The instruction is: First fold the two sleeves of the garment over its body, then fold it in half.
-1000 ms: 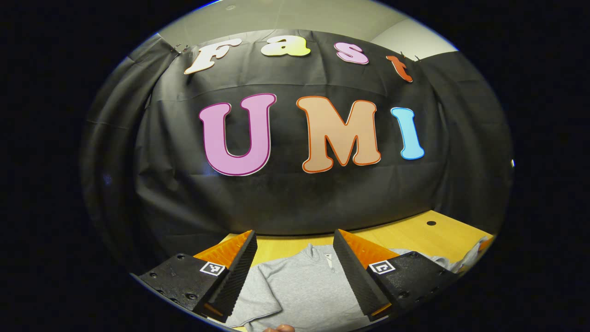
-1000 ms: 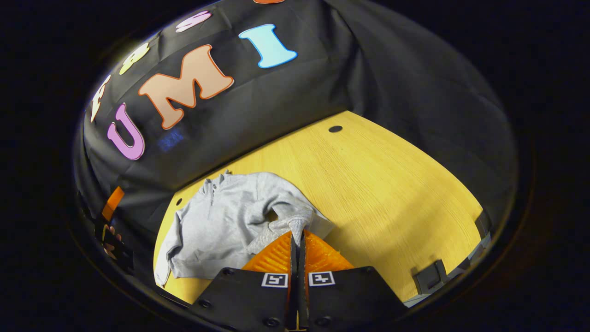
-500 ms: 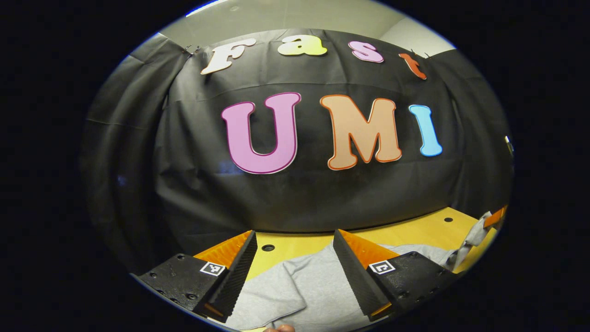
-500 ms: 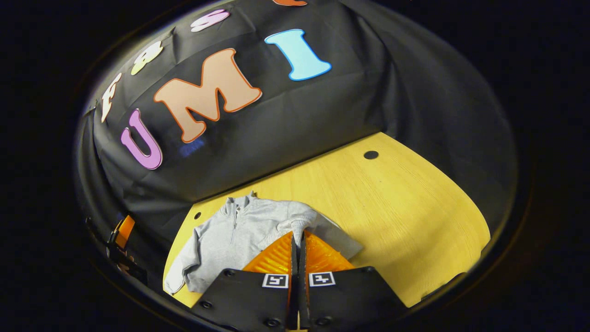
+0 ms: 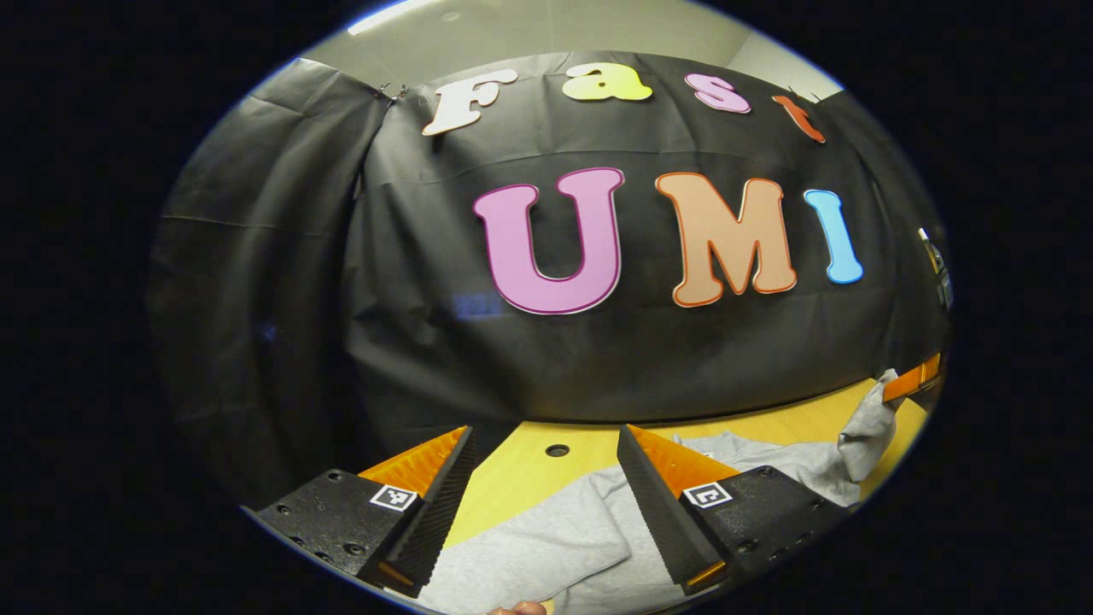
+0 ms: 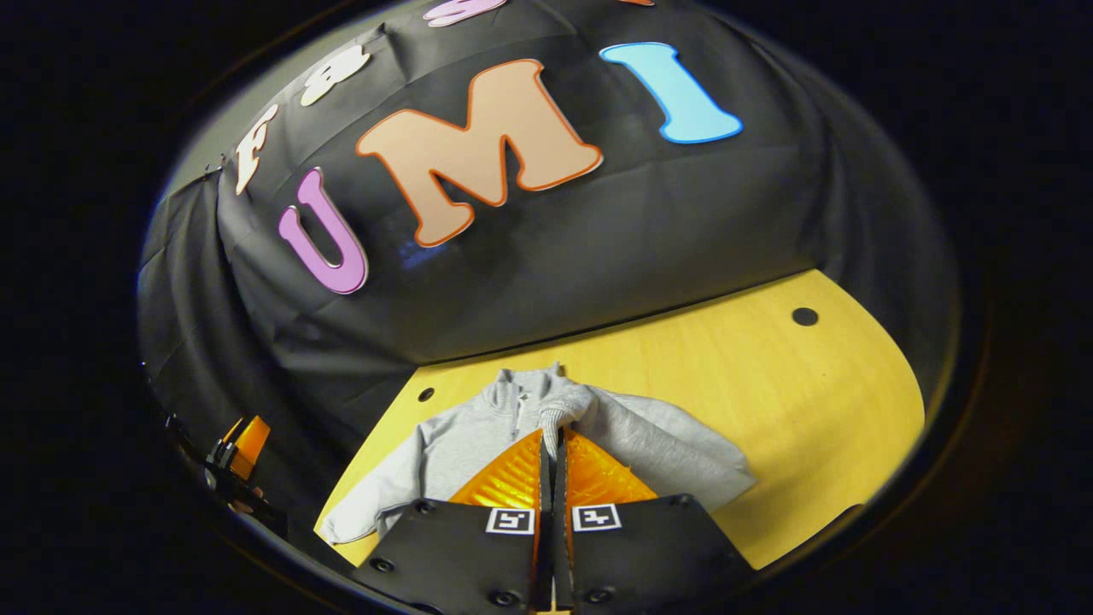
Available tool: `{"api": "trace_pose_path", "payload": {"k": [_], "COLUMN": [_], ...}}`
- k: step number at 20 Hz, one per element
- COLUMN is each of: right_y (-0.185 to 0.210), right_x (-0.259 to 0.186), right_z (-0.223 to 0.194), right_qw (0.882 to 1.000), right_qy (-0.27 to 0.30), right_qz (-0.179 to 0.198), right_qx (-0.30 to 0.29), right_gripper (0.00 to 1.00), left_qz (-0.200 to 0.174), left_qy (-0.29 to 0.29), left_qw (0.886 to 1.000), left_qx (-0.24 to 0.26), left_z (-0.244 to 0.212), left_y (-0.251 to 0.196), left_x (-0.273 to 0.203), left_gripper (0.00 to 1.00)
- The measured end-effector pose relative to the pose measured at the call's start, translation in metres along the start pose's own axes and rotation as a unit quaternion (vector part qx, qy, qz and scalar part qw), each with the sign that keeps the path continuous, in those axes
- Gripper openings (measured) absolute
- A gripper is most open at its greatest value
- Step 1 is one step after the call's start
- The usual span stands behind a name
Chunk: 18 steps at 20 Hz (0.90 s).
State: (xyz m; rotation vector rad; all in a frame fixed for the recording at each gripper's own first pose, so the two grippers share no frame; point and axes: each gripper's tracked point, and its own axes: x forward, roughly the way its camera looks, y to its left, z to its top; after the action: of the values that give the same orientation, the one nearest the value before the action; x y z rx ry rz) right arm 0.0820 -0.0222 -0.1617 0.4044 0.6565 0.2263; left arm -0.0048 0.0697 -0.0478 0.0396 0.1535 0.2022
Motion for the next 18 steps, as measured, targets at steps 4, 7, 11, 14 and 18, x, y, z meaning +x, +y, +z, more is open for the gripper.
{"api": "trace_pose_path", "payload": {"k": [4, 7, 11, 14, 18], "right_y": [0.057, 0.092, 0.132, 0.157, 0.182], "right_x": [0.032, 0.045, 0.066, 0.083, 0.112], "right_z": [-0.015, -0.030, -0.059, -0.081, -0.116], "right_qw": [0.999, 0.995, 0.989, 0.985, 0.977], "right_qy": [0.019, 0.043, 0.074, 0.098, 0.140], "right_qz": [0.045, 0.078, 0.108, 0.125, 0.135], "right_qx": [-0.018, -0.044, -0.067, -0.074, -0.090], "right_gripper": [0.02, 0.02, 0.02, 0.02, 0.02], "left_qz": [0.023, 0.040, 0.064, 0.085, 0.112], "left_qy": [0.004, 0.010, 0.017, 0.022, 0.032], "left_qw": [1.000, 0.999, 0.998, 0.996, 0.993], "left_qx": [-0.003, -0.006, -0.009, -0.011, -0.018], "left_z": [-0.005, -0.010, -0.019, -0.027, -0.039], "left_y": [0.024, 0.043, 0.070, 0.092, 0.118], "left_x": [-0.007, -0.011, -0.019, -0.024, -0.036], "left_gripper": [1.00, 0.97, 0.97, 0.97, 1.00]}}
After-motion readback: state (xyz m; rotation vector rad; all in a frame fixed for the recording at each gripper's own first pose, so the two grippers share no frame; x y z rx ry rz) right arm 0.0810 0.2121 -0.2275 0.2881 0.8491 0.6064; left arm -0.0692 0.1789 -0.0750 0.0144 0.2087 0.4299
